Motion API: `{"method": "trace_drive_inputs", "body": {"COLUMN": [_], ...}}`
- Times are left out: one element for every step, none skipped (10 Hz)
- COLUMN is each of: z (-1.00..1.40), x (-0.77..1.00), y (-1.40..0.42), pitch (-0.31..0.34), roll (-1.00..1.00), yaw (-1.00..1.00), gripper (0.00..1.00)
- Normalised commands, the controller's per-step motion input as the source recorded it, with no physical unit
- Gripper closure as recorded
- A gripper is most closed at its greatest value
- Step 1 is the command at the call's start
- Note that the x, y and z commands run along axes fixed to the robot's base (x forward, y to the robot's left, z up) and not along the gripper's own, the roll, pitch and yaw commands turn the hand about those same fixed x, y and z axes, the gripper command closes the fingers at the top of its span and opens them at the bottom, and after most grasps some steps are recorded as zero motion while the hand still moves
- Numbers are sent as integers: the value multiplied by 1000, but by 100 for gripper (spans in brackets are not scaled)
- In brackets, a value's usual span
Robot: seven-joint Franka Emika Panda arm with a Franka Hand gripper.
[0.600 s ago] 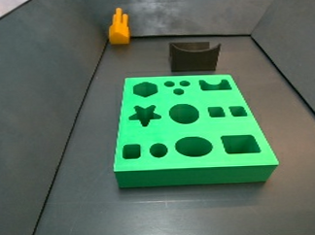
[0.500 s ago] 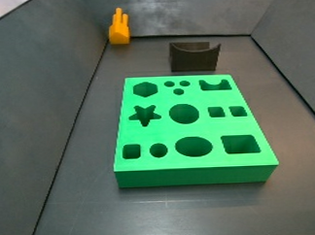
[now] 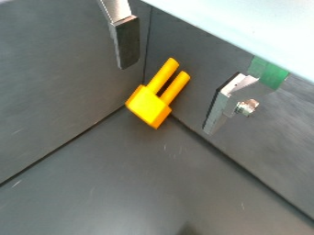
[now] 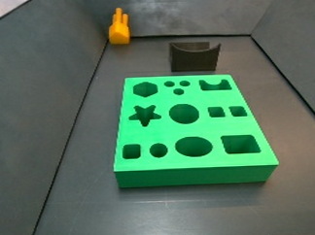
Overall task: Pick up the 3 prong object. Move up. Place the 3 prong object on the fixture. Regrasp the 3 prong object. Move to above the board. Insert the 3 prong object.
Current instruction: Pick up the 3 prong object.
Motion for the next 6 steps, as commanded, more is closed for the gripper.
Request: {"method": "trace_drive_inputs", "body": {"z": [-931,-911,-954,-937,-886,-803], "x": [-706,-777,-763,-523,-277,-251], "y": [857,811,763,371,120,137], "pitch": [-163,-184,-161,-180,-116,-91], "roll": [53,61,36,14,0,-4], "yaw": [3,37,63,86,137,126], "gripper": [0,0,0,0,0,0]}}
